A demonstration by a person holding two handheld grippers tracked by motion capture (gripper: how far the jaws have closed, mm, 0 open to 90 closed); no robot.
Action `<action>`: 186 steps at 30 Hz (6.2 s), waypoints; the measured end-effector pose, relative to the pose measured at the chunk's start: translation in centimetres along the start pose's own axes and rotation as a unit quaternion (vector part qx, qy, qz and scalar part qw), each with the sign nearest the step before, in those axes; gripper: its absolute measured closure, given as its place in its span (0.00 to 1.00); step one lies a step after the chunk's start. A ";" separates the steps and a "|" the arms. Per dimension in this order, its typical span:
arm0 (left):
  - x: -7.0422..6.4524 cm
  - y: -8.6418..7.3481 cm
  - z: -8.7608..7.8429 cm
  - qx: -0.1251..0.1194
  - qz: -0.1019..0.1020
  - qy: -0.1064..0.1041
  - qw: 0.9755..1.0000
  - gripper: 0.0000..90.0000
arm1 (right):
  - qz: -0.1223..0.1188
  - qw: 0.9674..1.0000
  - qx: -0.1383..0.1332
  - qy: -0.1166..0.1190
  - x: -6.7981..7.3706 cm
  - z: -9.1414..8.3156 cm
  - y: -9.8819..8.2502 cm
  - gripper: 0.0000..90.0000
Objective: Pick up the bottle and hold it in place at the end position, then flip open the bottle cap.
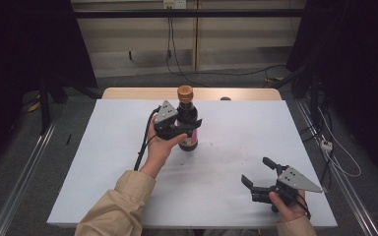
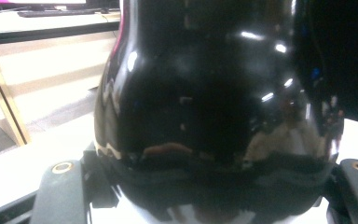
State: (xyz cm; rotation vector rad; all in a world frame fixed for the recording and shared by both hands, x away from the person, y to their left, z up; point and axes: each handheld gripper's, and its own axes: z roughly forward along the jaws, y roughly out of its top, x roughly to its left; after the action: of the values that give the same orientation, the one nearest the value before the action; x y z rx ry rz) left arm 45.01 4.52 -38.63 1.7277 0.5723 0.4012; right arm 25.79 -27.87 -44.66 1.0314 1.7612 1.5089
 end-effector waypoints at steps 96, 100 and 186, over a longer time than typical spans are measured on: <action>-0.6 -1.6 1.5 0.021 -0.008 0.029 0.999 0.32 | -0.004 0.999 0.032 0.012 0.5 1.5 0.4 0.03; -0.6 -1.6 1.5 0.022 -0.007 0.029 0.999 0.32 | 0.008 0.999 0.041 0.010 0.4 2.4 1.0 0.01; -0.3 -2.4 1.1 0.020 -0.032 0.011 0.999 0.33 | 0.016 0.996 0.078 0.036 0.5 13.6 12.4 0.42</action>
State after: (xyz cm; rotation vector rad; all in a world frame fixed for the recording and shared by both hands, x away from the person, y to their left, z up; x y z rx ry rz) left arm 44.94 3.86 -41.24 1.7410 0.6530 0.3658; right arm 39.09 -19.62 -34.88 1.0992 1.9473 1.4618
